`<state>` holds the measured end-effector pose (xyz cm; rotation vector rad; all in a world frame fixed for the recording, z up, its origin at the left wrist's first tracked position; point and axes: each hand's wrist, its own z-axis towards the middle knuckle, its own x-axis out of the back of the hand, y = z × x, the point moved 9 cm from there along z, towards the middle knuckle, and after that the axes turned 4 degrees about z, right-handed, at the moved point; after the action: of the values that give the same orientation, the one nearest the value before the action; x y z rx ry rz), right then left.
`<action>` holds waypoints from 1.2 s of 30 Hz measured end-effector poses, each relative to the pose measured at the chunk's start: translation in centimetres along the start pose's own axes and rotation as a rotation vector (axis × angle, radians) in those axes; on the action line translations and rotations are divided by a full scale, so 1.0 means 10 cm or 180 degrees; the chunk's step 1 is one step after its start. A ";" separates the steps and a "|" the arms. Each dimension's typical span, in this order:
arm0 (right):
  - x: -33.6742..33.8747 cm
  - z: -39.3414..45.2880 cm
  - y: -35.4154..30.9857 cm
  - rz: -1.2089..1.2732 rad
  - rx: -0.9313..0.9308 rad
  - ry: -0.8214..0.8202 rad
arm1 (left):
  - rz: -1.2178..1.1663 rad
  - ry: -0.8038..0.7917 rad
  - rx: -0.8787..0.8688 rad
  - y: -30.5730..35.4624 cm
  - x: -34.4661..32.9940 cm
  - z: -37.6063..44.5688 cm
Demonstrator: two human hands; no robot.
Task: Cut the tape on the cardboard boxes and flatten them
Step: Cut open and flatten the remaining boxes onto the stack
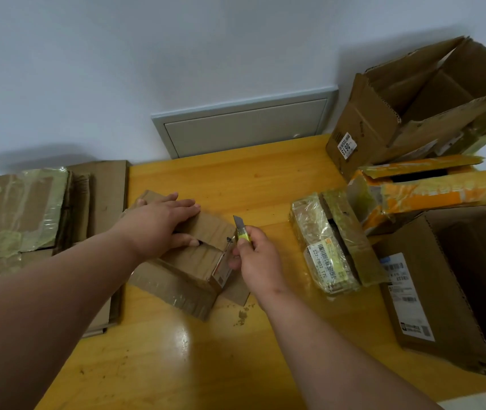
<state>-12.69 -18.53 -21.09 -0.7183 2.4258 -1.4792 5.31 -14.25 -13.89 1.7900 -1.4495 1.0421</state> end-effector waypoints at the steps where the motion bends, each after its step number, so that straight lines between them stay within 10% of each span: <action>1: 0.01 -0.01 0.00 0.0019 0.0019 0.0008 | 0.0056 -0.0011 -0.0003 0.01 0.00 0.00; 25: 0.19 -0.27 -0.39 -0.1585 0.1384 0.0108 | 0.0052 -0.0003 0.0261 0.12 0.11 0.20; 36: 0.52 -0.06 -0.19 -0.1534 0.0710 0.0493 | -0.0070 0.0119 0.0293 0.07 0.09 0.19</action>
<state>-16.87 -21.43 -18.79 -1.2378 2.2351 -2.0086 5.08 -16.42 -14.09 1.8366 -1.3764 1.1418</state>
